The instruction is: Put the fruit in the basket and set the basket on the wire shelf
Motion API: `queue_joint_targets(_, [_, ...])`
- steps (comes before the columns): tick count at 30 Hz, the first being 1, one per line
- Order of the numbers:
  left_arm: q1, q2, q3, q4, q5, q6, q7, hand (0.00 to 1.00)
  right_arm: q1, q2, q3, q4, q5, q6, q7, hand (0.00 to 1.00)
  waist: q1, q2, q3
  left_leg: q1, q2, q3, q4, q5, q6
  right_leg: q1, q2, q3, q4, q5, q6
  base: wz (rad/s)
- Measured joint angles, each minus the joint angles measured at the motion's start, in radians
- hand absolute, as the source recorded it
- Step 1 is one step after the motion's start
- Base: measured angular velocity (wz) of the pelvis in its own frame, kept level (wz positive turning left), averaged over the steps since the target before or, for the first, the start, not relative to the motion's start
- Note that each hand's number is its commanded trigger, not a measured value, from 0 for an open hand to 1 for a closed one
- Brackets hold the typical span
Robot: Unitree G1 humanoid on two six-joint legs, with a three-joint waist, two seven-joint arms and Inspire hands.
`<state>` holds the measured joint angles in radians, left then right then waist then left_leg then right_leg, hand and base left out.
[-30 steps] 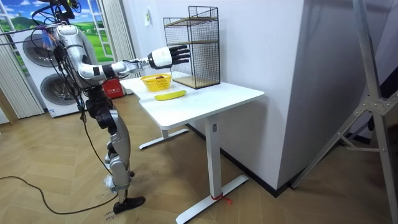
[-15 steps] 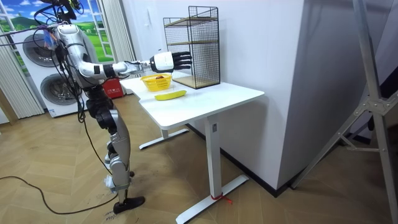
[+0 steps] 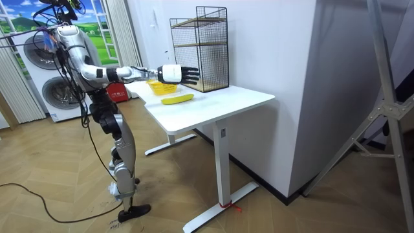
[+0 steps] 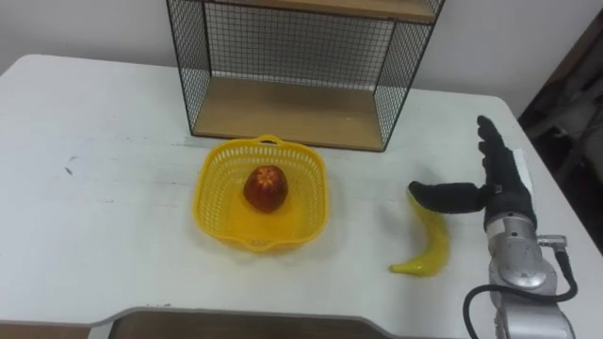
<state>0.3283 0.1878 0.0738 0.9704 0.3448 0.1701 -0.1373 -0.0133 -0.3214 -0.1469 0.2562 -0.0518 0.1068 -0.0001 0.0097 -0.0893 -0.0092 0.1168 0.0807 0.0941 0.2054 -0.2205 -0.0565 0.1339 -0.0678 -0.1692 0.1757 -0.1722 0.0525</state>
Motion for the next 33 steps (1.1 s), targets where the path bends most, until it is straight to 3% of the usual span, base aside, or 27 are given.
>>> queue_joint_targets(5, [0.007,0.000,-0.001,-0.010,0.000,0.006,0.000,0.00,0.000,0.000,0.009,0.006,-0.018,0.025,0.049,0.00,-0.002,0.004,0.0054,-0.002,0.000,0.000,-0.002,0.000,0.000,-0.002,0.000,0.001,0.005,0.000,0.000,0.00])
queue_joint_targets(12, [0.018,0.000,0.003,-0.031,0.000,0.020,-0.006,0.00,0.007,0.000,0.009,0.006,-0.077,0.027,0.087,0.00,0.001,-0.001,0.0070,-0.002,0.000,0.000,-0.002,0.000,0.000,-0.002,0.000,0.001,-0.003,0.000,0.000,0.00])
queue_joint_targets(18, [0.018,-0.003,0.001,-0.028,-0.002,0.020,-0.002,0.00,0.063,0.006,0.011,0.022,-0.139,0.027,0.123,0.00,0.001,0.010,0.0090,0.000,0.000,-0.002,-0.002,0.000,0.000,0.002,0.000,0.001,-0.003,0.000,0.000,0.00])
queue_joint_targets(22, [0.015,-0.005,0.002,-0.009,-0.015,0.020,0.005,0.00,0.094,0.009,0.010,0.010,-0.145,0.024,0.135,0.00,-0.002,0.019,0.0043,0.002,0.000,-0.002,-0.002,0.000,0.000,0.003,0.000,0.003,-0.002,0.000,0.000,0.00])
queue_joint_targets(25, [0.017,-0.005,0.001,-0.004,-0.021,0.021,0.013,0.00,0.104,0.013,0.011,0.010,-0.150,0.024,0.135,0.00,-0.001,0.021,0.0082,0.007,0.000,-0.002,-0.002,0.000,0.000,0.009,0.000,0.002,-0.003,0.000,0.000,0.00])
queue_joint_targets(33, [0.017,-0.005,0.002,0.006,-0.029,0.022,0.024,0.00,0.123,0.025,0.012,0.013,-0.151,0.018,0.134,0.00,0.001,0.007,0.0007,0.008,0.000,-0.002,-0.003,-0.001,0.000,0.003,0.001,0.002,-0.007,0.000,0.000,0.00])
